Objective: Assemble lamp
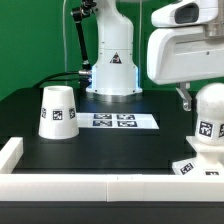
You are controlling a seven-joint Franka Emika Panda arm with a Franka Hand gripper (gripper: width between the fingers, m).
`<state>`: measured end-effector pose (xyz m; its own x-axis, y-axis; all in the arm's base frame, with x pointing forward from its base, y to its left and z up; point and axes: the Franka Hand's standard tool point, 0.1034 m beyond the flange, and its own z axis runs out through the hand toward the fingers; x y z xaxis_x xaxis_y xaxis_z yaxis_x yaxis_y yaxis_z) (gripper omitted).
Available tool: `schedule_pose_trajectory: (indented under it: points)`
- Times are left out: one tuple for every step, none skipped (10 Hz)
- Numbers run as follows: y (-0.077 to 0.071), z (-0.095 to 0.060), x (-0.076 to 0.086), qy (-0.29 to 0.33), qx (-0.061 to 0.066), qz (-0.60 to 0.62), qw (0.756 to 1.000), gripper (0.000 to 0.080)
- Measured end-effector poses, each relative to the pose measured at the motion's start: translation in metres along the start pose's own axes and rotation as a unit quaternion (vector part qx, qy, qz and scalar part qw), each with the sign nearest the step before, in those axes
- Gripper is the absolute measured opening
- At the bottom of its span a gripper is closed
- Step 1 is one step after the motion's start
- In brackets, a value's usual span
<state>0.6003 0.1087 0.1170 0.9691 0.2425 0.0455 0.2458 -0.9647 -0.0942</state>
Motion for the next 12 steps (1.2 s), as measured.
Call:
schedule_pose_trajectory:
  points:
    - [0.0019, -0.0009, 0.0024, 0.003, -0.014, -0.078, 0.997, 0.0698]
    - [0.0027, -0.0017, 0.0041, 0.004, -0.026, -0.134, 0.991, 0.0698]
    - [0.0039, -0.0015, 0.0042, 0.0, -0.034, -0.195, 0.98, 0.0698]
    - [0.0049, -0.0013, 0.004, -0.005, -0.04, -0.249, 0.968, 0.0698]
    - [0.0053, -0.0016, 0.0045, -0.008, -0.042, -0.284, 0.958, 0.0698]
    - [0.006, -0.0014, 0.0044, -0.012, -0.046, -0.327, 0.944, 0.0698]
    - [0.0057, -0.0001, 0.0038, -0.016, -0.049, -0.354, 0.934, 0.0698]
    - [0.0049, 0.0021, 0.0038, -0.025, -0.055, -0.408, 0.911, 0.0698]
    - [0.0046, 0.0028, 0.0043, -0.029, -0.056, -0.437, 0.897, 0.0698]
    - [0.0052, 0.0024, 0.0047, -0.029, -0.056, -0.454, 0.889, 0.0698]
    - [0.0051, 0.0021, 0.0051, -0.031, -0.057, -0.481, 0.874, 0.0698]
    - [0.0053, 0.002, 0.0053, -0.034, -0.058, -0.505, 0.86, 0.0698]
